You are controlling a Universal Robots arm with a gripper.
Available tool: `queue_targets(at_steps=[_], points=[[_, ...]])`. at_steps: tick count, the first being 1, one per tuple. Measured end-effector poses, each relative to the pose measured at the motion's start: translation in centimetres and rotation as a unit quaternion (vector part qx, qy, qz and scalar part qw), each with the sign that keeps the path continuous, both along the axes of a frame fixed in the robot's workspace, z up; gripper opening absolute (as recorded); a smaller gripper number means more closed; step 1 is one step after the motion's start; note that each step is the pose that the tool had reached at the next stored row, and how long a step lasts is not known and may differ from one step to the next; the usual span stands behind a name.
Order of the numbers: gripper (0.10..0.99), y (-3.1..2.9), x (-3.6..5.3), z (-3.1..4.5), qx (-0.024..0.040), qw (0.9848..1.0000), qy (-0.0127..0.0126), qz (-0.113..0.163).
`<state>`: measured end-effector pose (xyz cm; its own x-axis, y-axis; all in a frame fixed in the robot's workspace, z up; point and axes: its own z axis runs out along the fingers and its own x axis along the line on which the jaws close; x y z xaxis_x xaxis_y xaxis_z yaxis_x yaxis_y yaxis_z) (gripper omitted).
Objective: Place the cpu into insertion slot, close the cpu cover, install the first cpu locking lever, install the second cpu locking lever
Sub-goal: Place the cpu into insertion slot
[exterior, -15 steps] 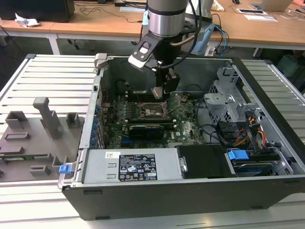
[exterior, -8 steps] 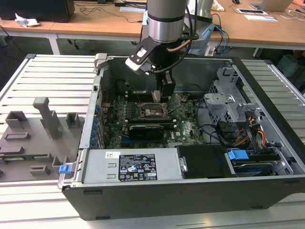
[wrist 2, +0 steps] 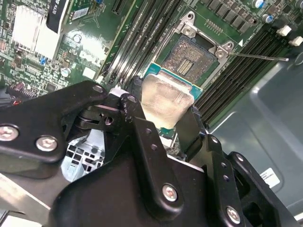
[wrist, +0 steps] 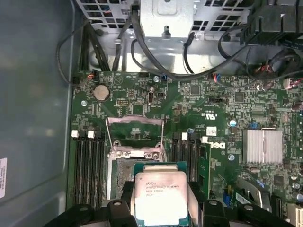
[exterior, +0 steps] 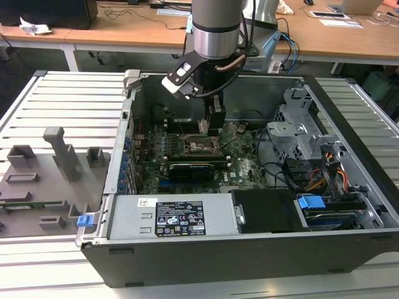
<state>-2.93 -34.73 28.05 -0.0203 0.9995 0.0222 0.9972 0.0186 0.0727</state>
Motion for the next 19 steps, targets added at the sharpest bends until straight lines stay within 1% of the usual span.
queue_targets(at_steps=[3,6,8,10,12,13,14,17,19], points=[[0.529,0.01,-0.12,-0.05,0.0001,1.0,-0.0001,-0.005],[0.529,0.0,-0.13,-0.17,0.0002,0.9997,-0.0001,-0.025],[0.529,0.04,-0.25,-0.39,0.0001,0.9994,0.0,-0.033],[0.529,0.06,-0.48,-0.59,-0.0006,0.9994,0.0002,-0.033],[0.529,0.08,-0.52,-0.91,-0.0007,0.9996,0.0003,-0.028],[0.529,0.12,-0.51,-1.15,-0.0006,0.9999,0.0003,-0.015],[0.529,0.18,-0.62,-1.55,-0.0007,1.0,0.0003,-0.006],[0.529,0.22,-0.78,-2.12,-0.0007,1.0,0.0003,-0.006],[0.529,0.22,-0.78,-2.28,-0.0006,1.0,0.0002,-0.006]])
